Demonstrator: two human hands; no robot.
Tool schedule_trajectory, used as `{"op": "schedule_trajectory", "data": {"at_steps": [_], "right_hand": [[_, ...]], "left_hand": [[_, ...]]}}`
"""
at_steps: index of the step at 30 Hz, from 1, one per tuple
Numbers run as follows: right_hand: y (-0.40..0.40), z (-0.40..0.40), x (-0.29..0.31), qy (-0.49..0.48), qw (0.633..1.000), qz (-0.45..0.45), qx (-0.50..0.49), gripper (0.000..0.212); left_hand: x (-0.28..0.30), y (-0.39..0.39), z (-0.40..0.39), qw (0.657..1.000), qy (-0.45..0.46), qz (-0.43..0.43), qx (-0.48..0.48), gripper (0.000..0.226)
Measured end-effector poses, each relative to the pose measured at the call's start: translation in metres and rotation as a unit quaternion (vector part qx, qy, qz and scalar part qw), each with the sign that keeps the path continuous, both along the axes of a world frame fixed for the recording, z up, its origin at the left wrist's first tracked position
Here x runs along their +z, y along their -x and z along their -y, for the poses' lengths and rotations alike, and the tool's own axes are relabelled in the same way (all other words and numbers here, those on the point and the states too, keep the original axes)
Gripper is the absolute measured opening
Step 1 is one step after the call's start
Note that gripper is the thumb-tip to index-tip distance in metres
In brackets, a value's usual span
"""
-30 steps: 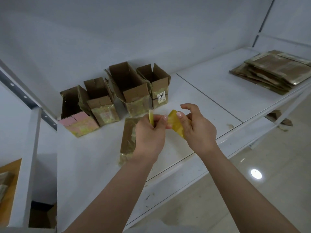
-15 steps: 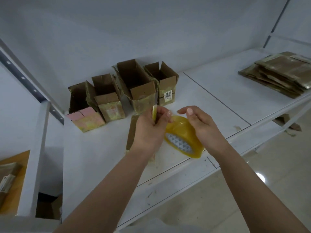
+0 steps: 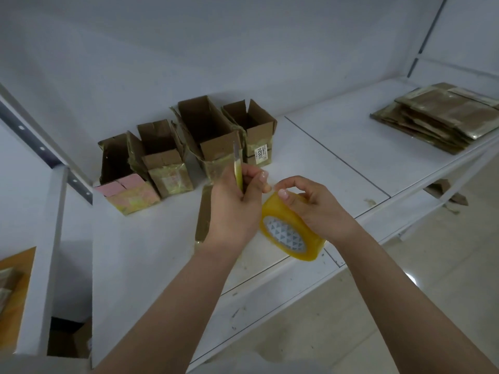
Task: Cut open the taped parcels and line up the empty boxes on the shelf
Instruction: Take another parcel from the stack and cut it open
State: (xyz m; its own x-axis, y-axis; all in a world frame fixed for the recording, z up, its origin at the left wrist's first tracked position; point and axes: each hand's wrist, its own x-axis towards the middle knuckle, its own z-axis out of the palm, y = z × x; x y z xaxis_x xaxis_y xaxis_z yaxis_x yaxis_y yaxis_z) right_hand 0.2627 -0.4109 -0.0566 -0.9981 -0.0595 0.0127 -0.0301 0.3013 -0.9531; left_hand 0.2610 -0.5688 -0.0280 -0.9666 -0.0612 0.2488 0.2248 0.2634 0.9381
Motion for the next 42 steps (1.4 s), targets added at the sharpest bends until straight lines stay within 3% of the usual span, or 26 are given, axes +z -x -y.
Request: {"op": "schedule_trajectory", "data": {"at_steps": [4, 6, 11, 14, 18, 21, 24, 27, 30, 33, 37, 39, 40, 42], "right_hand": [[0.003, -0.002, -0.006, -0.044, 0.997, -0.045, -0.034, 0.035], [0.005, -0.001, -0.01, -0.017, 0.997, -0.062, -0.053, 0.038], [0.009, 0.008, -0.02, 0.003, 0.991, -0.076, -0.112, 0.037], [0.013, 0.007, -0.023, -0.005, 0.988, -0.076, -0.137, 0.028], [0.022, 0.004, -0.029, -0.113, 0.979, -0.073, -0.152, 0.008], [0.03, 0.003, -0.03, -0.202, 0.96, -0.082, -0.174, 0.016], [0.039, -0.001, -0.04, -0.3, 0.931, -0.108, -0.176, 0.018], [0.047, -0.009, -0.068, -0.393, 0.884, -0.185, -0.173, 0.016], [0.043, -0.01, -0.102, -0.449, 0.853, -0.196, -0.181, 0.014], [0.033, -0.009, -0.124, -0.466, 0.851, -0.177, -0.166, 0.021], [0.028, 0.008, -0.116, -0.429, 0.864, -0.188, -0.186, 0.028], [0.022, 0.026, -0.101, -0.376, 0.891, -0.199, -0.158, 0.044], [0.017, 0.035, -0.093, -0.332, 0.913, -0.188, -0.142, 0.05], [0.003, 0.054, -0.081, -0.214, 0.957, -0.147, -0.129, 0.059]], "left_hand": [[-0.003, 0.006, 0.003, 0.989, -0.091, 0.114, 0.027, 0.02], [-0.005, 0.006, 0.006, 0.98, -0.124, 0.152, 0.024, 0.024], [-0.004, -0.006, 0.005, 0.979, -0.125, 0.16, 0.022, 0.019], [-0.008, -0.012, 0.011, 0.986, -0.084, 0.143, 0.001, 0.028], [-0.005, -0.013, 0.027, 0.984, -0.036, 0.173, -0.018, 0.008], [-0.005, -0.01, 0.049, 0.986, 0.008, 0.163, 0.041, 0.014], [-0.005, -0.004, 0.084, 0.983, -0.025, 0.15, 0.1, 0.015], [-0.023, 0.0, 0.12, 0.97, 0.093, 0.157, 0.163, 0.016], [-0.058, -0.003, 0.151, 0.929, 0.254, 0.209, 0.169, 0.018], [-0.095, -0.006, 0.17, 0.867, 0.396, 0.266, 0.145, 0.022], [-0.119, -0.01, 0.173, 0.843, 0.434, 0.301, 0.101, 0.03], [-0.121, -0.011, 0.171, 0.862, 0.425, 0.25, 0.112, 0.035], [-0.117, -0.012, 0.168, 0.896, 0.369, 0.209, 0.131, 0.037], [-0.1, -0.018, 0.157, 0.963, 0.163, 0.154, 0.147, 0.043]]}}
